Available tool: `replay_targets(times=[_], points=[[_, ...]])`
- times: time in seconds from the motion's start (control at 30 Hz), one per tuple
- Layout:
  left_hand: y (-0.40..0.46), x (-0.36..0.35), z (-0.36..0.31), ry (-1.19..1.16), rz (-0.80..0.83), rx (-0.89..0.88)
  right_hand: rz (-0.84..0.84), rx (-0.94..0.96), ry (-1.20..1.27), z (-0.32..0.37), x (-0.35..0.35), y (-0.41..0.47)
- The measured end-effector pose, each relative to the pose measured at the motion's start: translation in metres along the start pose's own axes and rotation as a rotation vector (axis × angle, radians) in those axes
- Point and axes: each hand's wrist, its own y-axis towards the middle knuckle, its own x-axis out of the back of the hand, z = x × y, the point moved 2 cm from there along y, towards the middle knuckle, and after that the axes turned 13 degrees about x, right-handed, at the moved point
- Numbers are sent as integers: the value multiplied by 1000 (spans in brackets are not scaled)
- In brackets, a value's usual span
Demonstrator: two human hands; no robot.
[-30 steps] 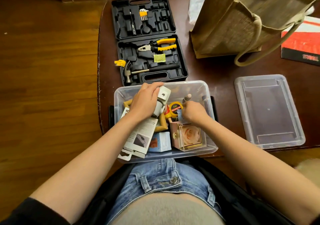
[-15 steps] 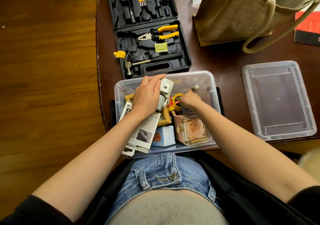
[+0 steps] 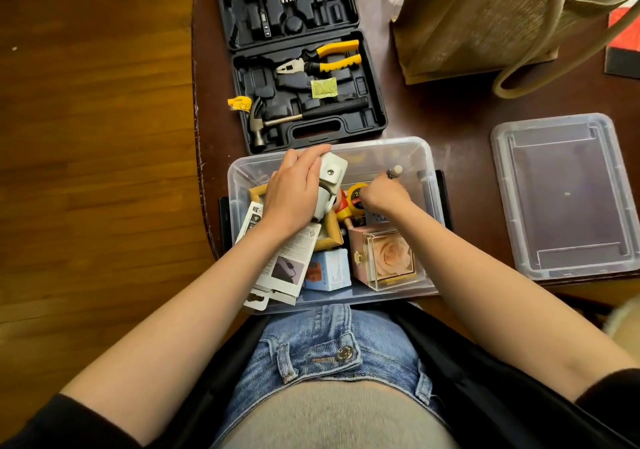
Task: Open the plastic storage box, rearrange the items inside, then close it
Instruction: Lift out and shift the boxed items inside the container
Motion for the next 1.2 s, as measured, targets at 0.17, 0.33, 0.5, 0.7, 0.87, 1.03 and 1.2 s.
replay_targets(times=[0.17, 0.33, 0.5, 0.7, 0.87, 1.03, 1.2], points=[[-2, 1, -2, -101, 2, -10, -53, 218, -60, 0, 18, -18], [-5, 4, -6, -266, 14, 53, -88, 451, 559, -4, 42, -48], [-13, -3, -26, -306, 92, -18, 206, 491, 955, -5, 55, -65], [-21, -9, -44, -312, 169, -35, 96, 500, 877, -20, 59, -66], [-22, 21, -23, -210, -124, -22, -149, 505, 681, -44, 76, -58], [-34, 41, 14, -17, -226, 141, -245, 581, 394, -42, 76, -61], [-50, 36, 29, 6, -140, 303, -294, 607, 121, -33, 71, -58]])
